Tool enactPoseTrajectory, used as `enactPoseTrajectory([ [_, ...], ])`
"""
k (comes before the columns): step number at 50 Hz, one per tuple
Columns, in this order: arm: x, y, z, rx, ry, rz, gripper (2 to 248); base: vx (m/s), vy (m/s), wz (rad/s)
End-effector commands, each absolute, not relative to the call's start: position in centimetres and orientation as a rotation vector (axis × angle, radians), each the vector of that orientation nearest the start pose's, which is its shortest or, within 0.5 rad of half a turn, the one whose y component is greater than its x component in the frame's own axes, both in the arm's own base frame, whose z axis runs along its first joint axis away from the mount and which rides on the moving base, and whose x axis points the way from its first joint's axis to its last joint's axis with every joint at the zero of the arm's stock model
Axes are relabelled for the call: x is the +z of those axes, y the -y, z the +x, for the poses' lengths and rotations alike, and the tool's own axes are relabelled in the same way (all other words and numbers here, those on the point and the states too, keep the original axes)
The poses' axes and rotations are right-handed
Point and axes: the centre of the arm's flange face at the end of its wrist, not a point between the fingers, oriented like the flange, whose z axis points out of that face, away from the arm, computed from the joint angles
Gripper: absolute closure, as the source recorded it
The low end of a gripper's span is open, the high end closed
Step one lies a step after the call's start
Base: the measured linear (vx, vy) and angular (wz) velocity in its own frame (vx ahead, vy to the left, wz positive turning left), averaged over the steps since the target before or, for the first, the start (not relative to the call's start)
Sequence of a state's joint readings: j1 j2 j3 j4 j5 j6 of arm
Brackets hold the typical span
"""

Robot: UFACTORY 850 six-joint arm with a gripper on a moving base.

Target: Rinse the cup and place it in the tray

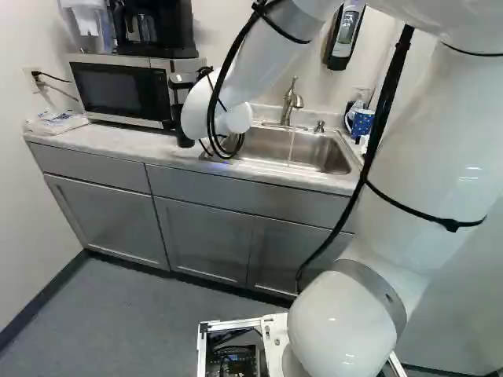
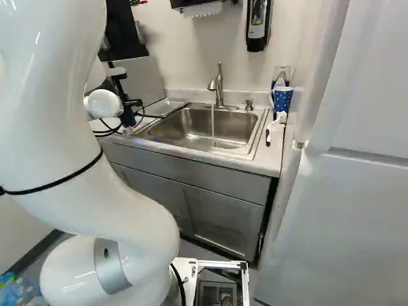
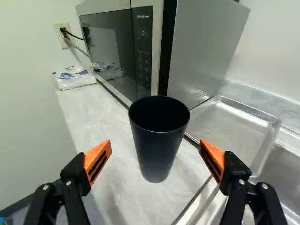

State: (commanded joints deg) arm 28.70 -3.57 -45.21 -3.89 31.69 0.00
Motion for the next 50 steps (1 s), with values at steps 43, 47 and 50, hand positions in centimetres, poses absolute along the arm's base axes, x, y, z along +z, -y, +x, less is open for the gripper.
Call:
enactPoseTrajectory([
  [43, 47.9, -24.9, 45.1, -1.715, 0.650, -2.163, 3, 0.000, 0.000, 0.000],
  [47, 47.9, -24.9, 45.2, -1.725, 0.647, -2.154, 3, 0.000, 0.000, 0.000],
  [50, 48.0, -24.9, 45.3, -1.732, 0.644, -2.147, 3, 0.000, 0.000, 0.000],
])
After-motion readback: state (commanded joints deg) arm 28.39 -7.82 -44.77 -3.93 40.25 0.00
